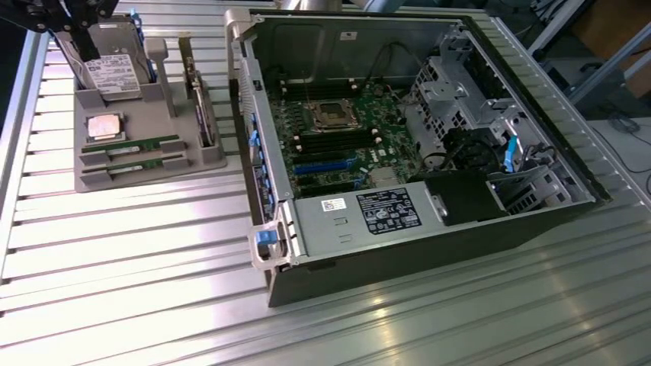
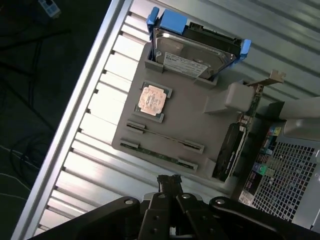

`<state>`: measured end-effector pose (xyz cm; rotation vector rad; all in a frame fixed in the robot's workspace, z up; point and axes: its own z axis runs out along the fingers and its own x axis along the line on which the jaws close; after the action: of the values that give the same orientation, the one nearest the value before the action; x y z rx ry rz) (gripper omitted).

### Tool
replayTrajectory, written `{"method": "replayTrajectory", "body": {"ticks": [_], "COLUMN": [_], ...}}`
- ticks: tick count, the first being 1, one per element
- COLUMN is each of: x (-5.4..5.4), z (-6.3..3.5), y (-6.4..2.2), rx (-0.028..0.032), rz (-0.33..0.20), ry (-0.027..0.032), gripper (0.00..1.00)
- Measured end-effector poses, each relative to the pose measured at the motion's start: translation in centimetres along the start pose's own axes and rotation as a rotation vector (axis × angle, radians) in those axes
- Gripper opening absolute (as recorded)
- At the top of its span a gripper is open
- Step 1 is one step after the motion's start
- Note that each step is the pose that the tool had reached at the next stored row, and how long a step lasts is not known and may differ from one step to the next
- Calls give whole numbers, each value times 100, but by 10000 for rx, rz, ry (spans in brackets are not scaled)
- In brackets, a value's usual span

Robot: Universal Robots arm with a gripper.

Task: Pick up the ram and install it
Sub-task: 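Pick up the ram and move it above insertion slot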

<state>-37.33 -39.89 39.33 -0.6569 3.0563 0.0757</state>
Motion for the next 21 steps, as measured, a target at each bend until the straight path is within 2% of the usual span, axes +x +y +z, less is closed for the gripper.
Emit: {"method": "replayTrajectory", "body": {"ticks": [4, 7, 12, 15, 21], "x": [0, 0, 0, 0, 0], "z": [0, 0, 0, 0, 0], "y": [0, 0, 0, 0, 0], "rx": [-11, -29, -47, -68, -102], "rz": [-465, -1217, -1936, -2786, -4161], "ry": [20, 54, 86, 123, 184], "gripper": [10, 10, 10, 10, 10]}}
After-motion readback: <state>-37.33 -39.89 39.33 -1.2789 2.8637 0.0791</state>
